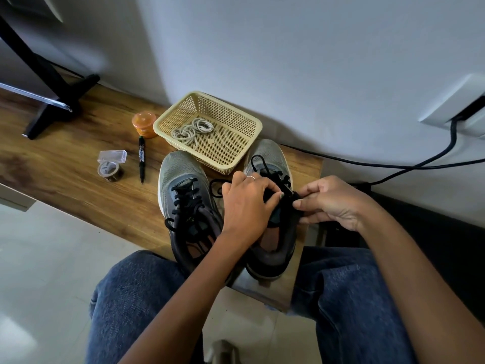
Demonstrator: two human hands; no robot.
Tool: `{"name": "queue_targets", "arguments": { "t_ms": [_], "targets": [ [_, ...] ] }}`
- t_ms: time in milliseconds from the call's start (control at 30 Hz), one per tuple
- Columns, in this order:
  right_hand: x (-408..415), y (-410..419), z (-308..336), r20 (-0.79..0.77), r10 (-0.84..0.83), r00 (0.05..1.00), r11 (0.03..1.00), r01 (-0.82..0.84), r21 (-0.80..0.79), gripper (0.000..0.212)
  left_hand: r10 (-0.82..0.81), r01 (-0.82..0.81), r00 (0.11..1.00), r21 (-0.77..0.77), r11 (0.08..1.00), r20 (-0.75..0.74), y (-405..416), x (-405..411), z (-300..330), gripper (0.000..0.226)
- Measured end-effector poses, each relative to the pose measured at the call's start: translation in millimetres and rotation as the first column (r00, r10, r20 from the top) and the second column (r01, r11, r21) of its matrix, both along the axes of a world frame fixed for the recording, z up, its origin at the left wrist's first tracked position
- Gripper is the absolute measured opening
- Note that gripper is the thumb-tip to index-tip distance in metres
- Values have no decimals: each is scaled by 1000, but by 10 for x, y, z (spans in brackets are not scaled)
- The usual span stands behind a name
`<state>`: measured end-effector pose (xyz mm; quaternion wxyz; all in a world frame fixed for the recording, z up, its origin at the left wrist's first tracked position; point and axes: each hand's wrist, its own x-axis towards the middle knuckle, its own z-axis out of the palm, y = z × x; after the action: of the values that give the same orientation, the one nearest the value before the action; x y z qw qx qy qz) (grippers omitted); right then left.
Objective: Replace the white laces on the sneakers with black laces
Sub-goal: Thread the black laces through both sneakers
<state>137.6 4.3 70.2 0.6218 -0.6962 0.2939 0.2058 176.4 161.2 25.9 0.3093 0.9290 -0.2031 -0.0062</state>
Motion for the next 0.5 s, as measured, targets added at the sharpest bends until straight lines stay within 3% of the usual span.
{"name": "queue_targets", "arguments": {
  "t_ms": [333,500],
  "targets": [
    [-1,-1,-14,66,79,995,995,-75,-60,7,2,-2,1000,-18,1000,14,-37,-30,-31,12],
    [3,11,-11,45,67,997,995,-63,-78,20,12,-11,1000,-40,999,19,-64,-51,-35,11]
  ]
}}
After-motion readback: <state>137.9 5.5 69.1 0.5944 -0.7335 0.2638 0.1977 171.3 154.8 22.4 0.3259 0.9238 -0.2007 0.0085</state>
